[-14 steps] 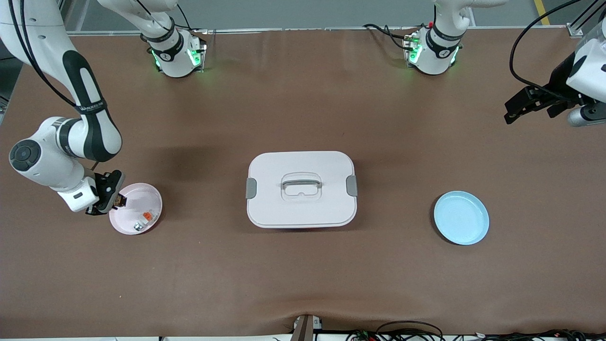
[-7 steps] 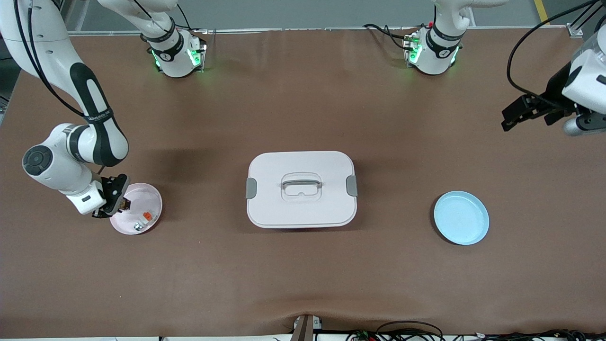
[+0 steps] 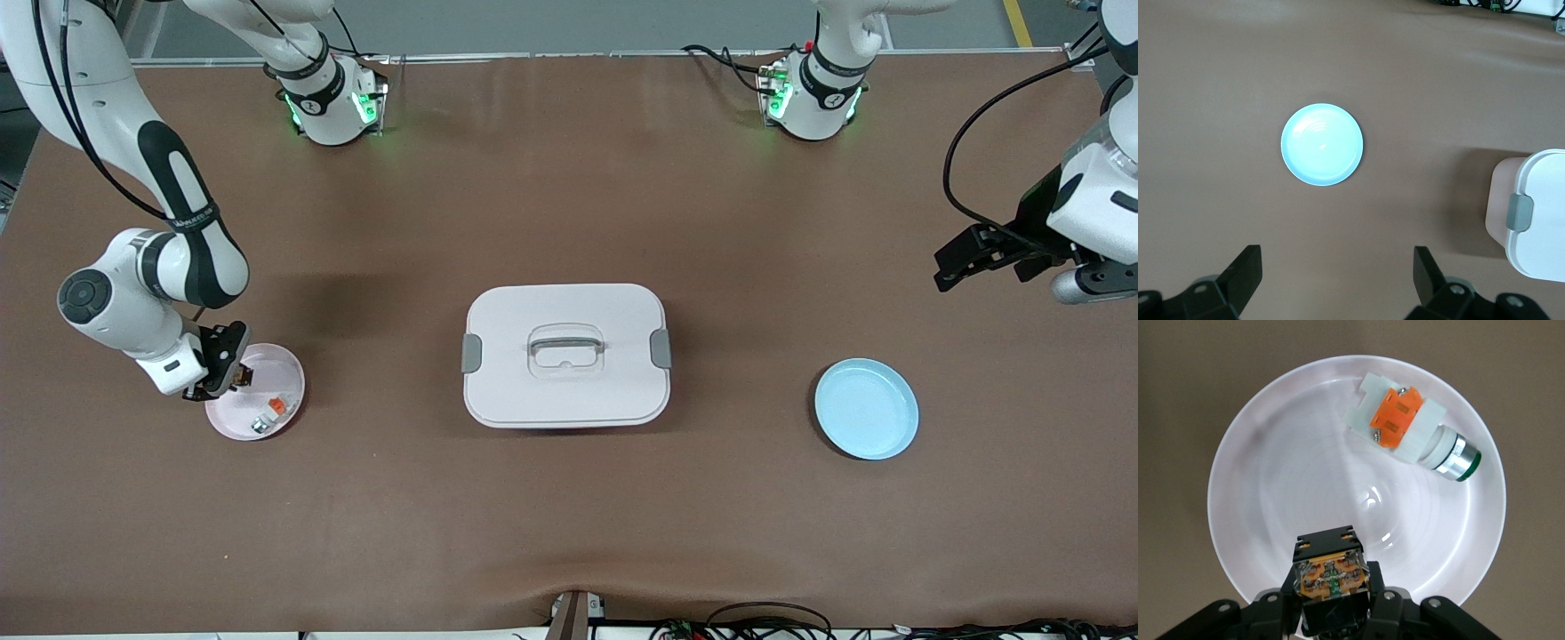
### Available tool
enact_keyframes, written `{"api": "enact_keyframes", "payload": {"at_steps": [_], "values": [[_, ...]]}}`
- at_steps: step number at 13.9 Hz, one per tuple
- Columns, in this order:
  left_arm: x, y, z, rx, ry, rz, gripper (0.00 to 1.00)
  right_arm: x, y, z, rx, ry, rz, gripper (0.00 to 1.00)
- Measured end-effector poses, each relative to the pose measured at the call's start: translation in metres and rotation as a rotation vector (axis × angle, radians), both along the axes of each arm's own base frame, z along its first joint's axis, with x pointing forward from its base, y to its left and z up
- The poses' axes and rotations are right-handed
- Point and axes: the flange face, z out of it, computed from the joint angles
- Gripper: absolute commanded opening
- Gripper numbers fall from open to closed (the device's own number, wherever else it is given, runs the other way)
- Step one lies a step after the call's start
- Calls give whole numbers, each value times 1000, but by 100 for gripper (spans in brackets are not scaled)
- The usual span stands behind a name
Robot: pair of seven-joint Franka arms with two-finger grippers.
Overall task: Transfer orange switch to right arm and place
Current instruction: 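Open the right gripper to release the block on the plate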
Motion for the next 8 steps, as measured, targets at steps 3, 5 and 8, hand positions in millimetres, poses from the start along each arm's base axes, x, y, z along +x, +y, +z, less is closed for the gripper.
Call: {"api": "enact_keyframes", "payload": {"at_steps": [3,5,8], "values": [[-1,-2,5,-1,-7,-4,100,1,5,0,1,-15,9,0],[-3,-8,8,-3,-12,-17,100,1,7,-4,2,-16,12,0],[-8,-32,11,-8,-14,-58,100,1,9,-13,4,-19,11,0]]}}
